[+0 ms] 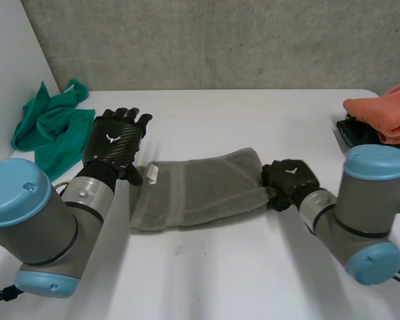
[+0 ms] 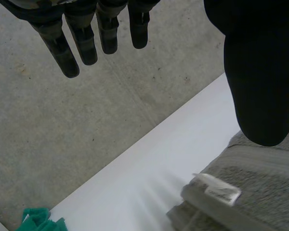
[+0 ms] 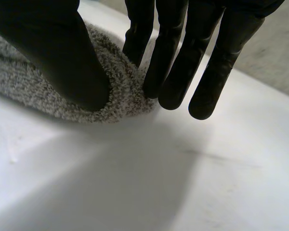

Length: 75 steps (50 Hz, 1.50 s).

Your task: Fold the laundry.

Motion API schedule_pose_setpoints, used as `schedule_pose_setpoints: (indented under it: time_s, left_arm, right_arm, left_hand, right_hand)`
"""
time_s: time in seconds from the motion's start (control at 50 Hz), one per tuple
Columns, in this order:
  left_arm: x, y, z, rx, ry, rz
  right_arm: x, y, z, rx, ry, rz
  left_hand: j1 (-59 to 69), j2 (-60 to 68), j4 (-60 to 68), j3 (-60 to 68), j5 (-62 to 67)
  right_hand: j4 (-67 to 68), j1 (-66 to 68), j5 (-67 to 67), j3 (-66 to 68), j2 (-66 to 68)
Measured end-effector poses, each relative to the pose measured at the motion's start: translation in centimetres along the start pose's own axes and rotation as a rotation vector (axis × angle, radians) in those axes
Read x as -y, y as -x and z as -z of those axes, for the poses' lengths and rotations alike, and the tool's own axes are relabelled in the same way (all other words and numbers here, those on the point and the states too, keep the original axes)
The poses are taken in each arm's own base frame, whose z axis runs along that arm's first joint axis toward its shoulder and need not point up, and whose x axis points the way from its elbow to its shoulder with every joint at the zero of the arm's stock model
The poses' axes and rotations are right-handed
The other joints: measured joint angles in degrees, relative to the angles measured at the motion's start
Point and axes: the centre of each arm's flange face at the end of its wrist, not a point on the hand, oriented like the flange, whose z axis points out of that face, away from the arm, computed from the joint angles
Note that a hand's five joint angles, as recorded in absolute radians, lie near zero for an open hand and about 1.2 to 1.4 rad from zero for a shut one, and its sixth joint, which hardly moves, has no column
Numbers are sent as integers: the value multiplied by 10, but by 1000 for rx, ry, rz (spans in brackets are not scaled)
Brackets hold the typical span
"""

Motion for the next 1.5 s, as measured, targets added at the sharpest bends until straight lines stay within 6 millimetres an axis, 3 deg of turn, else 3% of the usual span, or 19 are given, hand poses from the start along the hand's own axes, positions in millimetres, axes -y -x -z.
schedule_pose_setpoints:
  time_s: [0.14, 0.28, 0.34, 0.44, 0.5, 0.58, 0.6, 0.62, 0.64, 0.68, 0.72, 0.86, 0.96, 1.02, 1.08, 1.26, 1.4, 1.5]
  left_arm:
    - [0, 1, 0, 2, 1, 0]
    - [-2, 1, 1, 2, 7, 0]
    - [-2, 1, 1, 2, 10, 1]
    - [-2, 0, 2, -1, 15, 1]
    - [-2, 0, 3, -2, 16, 2]
    - [0, -1, 5, -5, 19, 4]
    - [0, -1, 5, -5, 19, 4]
    - [2, -1, 6, -7, 21, 6]
    - [2, -1, 6, -9, 23, 7]
    - [4, -1, 7, -11, 25, 9]
    - [7, -3, 8, -18, 26, 11]
    - [29, -17, 7, -63, -1, 36]
    - [49, -31, 6, -103, -10, 96]
    - [50, -42, 3, -131, 39, 164]
    - [43, -52, 1, -149, 99, 215]
    - [0, -87, 2, -178, 324, 234]
    - [-24, -95, 9, -200, 422, 166]
    - [-28, -95, 10, -212, 440, 144]
  right_arm:
    - [14, -23, 23, -67, -23, 3]
    - [17, -67, 44, -192, -1, 111]
    - [25, -68, 45, -195, -23, 187]
    - [55, -32, 43, -88, -148, 296]
    - [73, 13, 43, 55, -248, 344]
    - [70, 79, 44, 277, -313, 383]
    - [70, 79, 44, 277, -313, 383]
    - [63, 99, 46, 344, -314, 393]
    - [58, 110, 46, 378, -311, 398]
    - [55, 115, 47, 395, -307, 400]
    - [43, 130, 47, 422, -274, 400]
    - [50, 113, 47, 261, -223, 304]
    - [74, 77, 50, 102, -234, 123]
    - [87, 54, 51, 66, -224, -10]
    - [89, 45, 49, 79, -191, -70]
    - [55, 45, 17, 159, 51, -125]
    - [25, 46, 0, 166, 150, -37]
    - [18, 45, -3, 158, 162, 32]
  left_hand:
    - [0, 0, 0, 0, 0]
    - [0, 0, 0, 0, 0]
    - [0, 0, 0, 0, 0]
    - [0, 0, 0, 0, 0]
    - [0, 0, 0, 0, 0]
    - [0, 0, 0, 0, 0]
    - [0, 0, 0, 0, 0]
    - [0, 0, 0, 0, 0]
    - [0, 0, 0, 0, 0]
    - [0, 0, 0, 0, 0]
    - [0, 0, 0, 0, 0]
    - [0, 0, 0, 0, 0]
    - [0, 0, 0, 0, 0]
    - [0, 0, 0, 0, 0]
    - [0, 0, 0, 0, 0]
    - [0, 0, 0, 0, 0]
    - [2, 0, 0, 0, 0]
    - [2, 0, 0, 0, 0]
  right_hand:
    - [0, 4, 10, 0, 11]
    - [0, 4, 10, 0, 11]
    - [0, 5, 13, 0, 11]
    - [1, 15, 16, 0, 14]
    - [1, 17, 19, 0, 14]
    - [-12, 21, 11, -15, -1]
    - [-12, 21, 11, -15, -1]
    - [-72, -14, -40, -70, -67]
    - [-232, -162, -191, -232, -221]
    - [-279, -199, -236, -279, -280]
    - [-506, -358, -461, -505, -491]
    - [-543, -390, -502, -554, -535]
    - [-543, -390, -502, -554, -535]
    - [-543, -390, -502, -554, -535]
    - [-543, -390, -502, -554, -535]
    - [-543, -390, -502, -554, -535]
    - [-543, -390, -502, -554, -535]
    - [-543, -390, -503, -554, -535]
